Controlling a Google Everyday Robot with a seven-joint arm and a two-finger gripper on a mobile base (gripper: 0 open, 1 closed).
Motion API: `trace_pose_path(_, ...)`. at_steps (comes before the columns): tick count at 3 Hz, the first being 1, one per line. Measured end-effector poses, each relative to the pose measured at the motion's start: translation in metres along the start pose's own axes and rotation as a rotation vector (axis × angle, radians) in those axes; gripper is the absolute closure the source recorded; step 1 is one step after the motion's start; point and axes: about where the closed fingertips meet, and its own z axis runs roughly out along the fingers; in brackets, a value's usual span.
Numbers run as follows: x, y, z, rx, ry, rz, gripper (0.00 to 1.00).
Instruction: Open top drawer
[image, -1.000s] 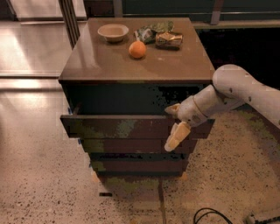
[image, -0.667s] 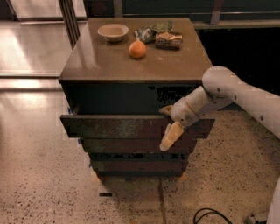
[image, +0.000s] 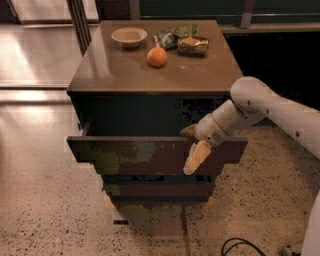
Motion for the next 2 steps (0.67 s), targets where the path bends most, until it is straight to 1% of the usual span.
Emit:
trace_pose_path(1,-0.0013,-0.0003,0.0020,-0.011,-0.003,-0.001,0.00)
trace_pose_path(2,-0.0032,0.0043,0.0047,-0.040,0.000,0.003,0.00)
